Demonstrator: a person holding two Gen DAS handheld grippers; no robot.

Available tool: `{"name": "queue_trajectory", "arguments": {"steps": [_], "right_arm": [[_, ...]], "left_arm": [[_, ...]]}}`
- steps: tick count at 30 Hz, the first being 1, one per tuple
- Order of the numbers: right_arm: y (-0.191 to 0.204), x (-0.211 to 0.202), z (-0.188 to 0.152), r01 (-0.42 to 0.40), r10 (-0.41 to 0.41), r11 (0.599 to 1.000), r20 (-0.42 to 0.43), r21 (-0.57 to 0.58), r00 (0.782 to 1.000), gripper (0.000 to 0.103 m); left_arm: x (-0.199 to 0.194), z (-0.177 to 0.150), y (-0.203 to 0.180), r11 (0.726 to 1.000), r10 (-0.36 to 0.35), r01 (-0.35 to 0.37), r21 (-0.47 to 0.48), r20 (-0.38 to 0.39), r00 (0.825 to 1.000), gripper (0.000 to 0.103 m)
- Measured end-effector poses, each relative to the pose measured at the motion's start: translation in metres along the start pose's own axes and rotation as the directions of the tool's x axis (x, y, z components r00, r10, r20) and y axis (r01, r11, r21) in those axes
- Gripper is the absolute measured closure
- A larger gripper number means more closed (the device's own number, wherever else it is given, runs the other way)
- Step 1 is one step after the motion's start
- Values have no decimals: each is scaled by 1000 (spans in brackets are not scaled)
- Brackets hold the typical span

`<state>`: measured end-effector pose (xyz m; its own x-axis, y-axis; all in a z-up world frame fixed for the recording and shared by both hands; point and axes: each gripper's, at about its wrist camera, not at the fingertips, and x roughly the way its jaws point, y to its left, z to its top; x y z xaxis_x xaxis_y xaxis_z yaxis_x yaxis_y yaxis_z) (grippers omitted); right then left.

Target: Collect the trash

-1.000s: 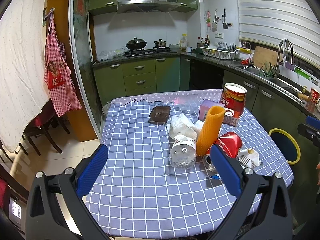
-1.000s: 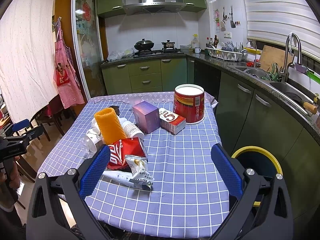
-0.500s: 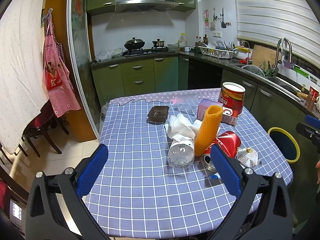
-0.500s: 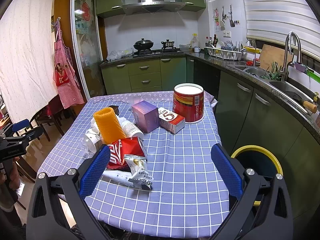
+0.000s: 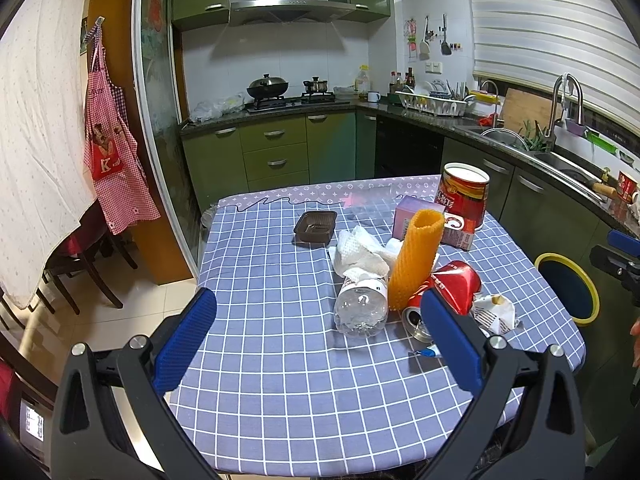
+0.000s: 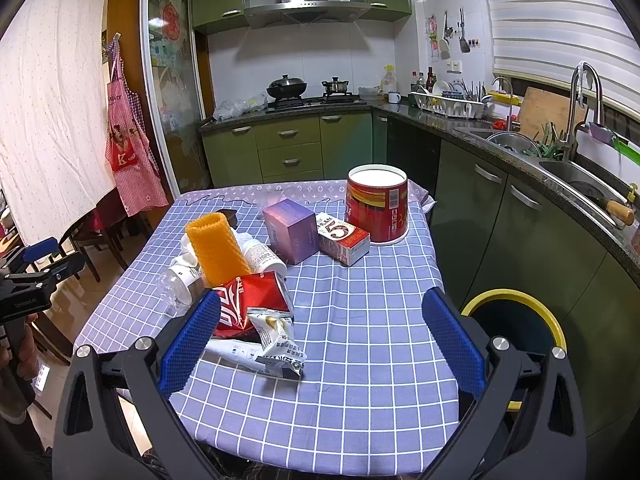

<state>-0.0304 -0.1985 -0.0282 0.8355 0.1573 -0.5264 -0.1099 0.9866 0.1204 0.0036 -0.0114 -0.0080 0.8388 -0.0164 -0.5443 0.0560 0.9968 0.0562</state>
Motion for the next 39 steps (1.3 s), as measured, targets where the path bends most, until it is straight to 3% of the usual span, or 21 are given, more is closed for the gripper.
{"name": "queue_trajectory", "arguments": {"steps": [26, 29, 33, 36, 39], "right_arm": [[-3, 9, 5, -3, 3, 1000, -26, 0, 1000, 4], [-11, 20, 21, 13, -14, 1000, -50, -13, 999, 4], [-38, 44, 58, -28, 31, 999, -97, 29, 995, 4], [-60, 71, 93, -6, 14, 999, -143, 51, 990, 4], [-73, 108, 126, 10, 0, 999, -213, 45, 977, 16]], "left_arm": [[10, 5, -4, 1000, -17, 17, 3, -16, 1000, 6], [27, 22, 1, 999, -44, 44, -3, -28, 999, 6], [55, 51, 7, 1000, -9, 9, 11, -16, 1000, 6], [78, 72, 8, 1000, 21, -22, 19, 16, 1000, 6], [108, 92, 9, 999, 40, -41, 17, 39, 998, 6]]}}
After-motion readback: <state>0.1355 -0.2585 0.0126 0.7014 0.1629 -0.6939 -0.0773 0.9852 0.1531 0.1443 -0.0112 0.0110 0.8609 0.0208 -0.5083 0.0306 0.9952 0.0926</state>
